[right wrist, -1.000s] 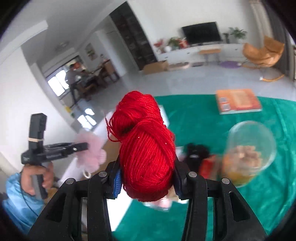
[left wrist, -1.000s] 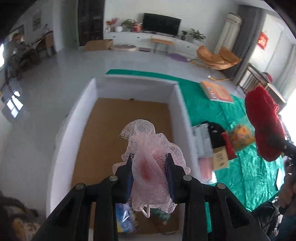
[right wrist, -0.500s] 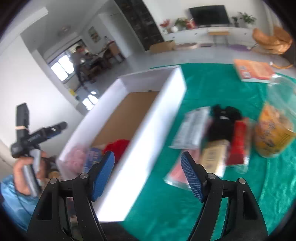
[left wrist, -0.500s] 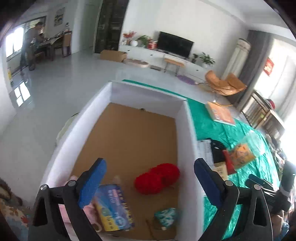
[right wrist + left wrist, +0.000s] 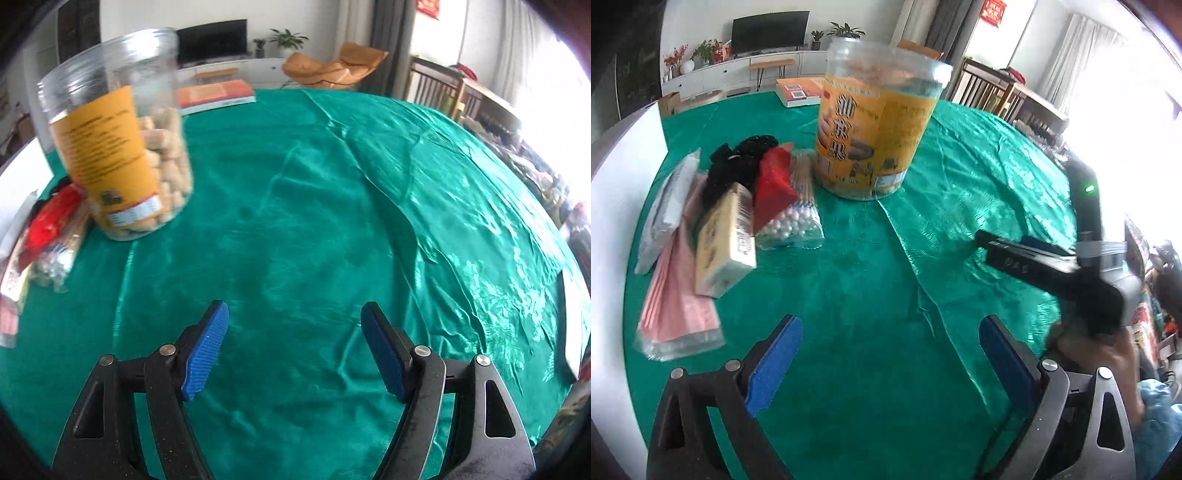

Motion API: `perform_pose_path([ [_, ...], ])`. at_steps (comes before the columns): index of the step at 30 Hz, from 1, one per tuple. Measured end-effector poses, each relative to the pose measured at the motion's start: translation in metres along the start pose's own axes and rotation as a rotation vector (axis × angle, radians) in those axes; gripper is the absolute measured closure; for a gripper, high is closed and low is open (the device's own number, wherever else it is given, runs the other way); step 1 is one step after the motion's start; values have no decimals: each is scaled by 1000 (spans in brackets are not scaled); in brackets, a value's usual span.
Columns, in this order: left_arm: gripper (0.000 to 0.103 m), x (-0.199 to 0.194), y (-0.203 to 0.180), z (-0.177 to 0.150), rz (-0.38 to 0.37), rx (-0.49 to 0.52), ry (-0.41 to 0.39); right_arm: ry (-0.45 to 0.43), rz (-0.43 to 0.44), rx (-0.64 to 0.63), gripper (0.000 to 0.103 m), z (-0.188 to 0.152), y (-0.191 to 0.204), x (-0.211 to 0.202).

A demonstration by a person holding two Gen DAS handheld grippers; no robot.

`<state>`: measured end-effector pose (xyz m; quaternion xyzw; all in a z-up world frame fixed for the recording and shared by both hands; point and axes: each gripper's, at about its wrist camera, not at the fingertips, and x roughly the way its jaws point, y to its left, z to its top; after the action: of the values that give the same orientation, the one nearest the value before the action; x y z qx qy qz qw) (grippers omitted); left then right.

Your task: Organize soft objects

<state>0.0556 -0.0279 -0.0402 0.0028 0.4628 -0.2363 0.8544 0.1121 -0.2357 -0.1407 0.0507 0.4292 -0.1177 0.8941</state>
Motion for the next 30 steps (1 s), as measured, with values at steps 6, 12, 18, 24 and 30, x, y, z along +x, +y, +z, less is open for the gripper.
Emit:
perform_pose_path([
  [6,7,47,14,11,138,34,-4,-17,-13,9,21,6,-2,2],
  [12,0,65,25,15,211,61,-23,-10,-12,29,16,2,-8,4],
  [18,0,65,28,9,207,60,-25,-9,-12,31,15,1,-9,5],
  [24,0,62,28,8,207,60,-24,-9,-12,31,15,1,-8,5],
  [30,0,61,29,9,207,60,-24,-8,-12,31,15,1,-8,4],
])
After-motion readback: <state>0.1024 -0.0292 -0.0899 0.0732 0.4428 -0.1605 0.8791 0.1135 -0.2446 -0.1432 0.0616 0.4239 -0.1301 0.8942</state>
